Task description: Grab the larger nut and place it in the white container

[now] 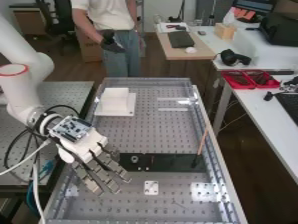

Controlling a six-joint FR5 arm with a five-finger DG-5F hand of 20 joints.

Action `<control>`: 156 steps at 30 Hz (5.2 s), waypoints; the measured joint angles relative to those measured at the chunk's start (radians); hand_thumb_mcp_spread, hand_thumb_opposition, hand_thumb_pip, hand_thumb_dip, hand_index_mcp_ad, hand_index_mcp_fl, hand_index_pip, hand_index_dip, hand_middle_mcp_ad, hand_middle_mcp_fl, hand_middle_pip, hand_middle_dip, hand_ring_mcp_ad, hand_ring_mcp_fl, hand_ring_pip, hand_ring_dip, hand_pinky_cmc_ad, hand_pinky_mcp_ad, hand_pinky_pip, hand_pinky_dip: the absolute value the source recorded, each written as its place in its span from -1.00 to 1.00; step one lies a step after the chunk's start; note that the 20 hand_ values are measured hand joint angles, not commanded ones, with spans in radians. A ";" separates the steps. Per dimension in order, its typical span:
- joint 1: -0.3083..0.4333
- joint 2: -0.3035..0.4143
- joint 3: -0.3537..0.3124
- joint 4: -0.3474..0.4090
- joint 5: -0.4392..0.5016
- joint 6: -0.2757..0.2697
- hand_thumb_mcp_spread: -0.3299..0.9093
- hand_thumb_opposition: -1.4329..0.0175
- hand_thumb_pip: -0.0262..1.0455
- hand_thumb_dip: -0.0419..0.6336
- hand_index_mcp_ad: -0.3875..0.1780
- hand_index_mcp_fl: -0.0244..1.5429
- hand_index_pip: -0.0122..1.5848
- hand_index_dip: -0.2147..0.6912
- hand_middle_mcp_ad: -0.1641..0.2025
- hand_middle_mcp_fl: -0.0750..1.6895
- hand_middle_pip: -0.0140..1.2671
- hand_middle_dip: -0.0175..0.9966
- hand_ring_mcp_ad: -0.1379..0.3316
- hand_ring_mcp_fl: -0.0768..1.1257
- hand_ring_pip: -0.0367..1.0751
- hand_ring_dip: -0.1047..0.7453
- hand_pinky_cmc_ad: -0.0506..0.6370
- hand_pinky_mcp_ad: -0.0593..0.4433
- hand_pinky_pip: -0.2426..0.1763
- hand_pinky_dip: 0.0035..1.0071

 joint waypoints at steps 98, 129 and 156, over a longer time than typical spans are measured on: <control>0.000 -0.016 0.006 0.015 -0.012 0.006 0.17 -0.23 0.30 -0.18 0.25 -0.61 0.92 -0.19 0.36 -0.87 -0.78 -0.62 0.29 -0.87 -0.64 -0.63 0.06 0.01 -0.28 0.05; -0.023 0.008 0.017 0.038 -0.034 -0.008 0.16 -0.18 0.12 -0.22 0.27 -0.21 0.92 -0.19 0.34 -0.82 -0.78 -0.62 0.29 -0.87 -0.66 -0.61 0.06 -0.05 -0.28 -0.02; 0.043 0.219 -0.012 0.037 -0.123 -0.073 0.15 -0.18 0.12 -0.22 0.28 -0.24 0.95 -0.19 0.34 -0.82 -0.78 -0.62 0.29 -0.87 -0.66 -0.61 0.06 -0.05 -0.28 -0.02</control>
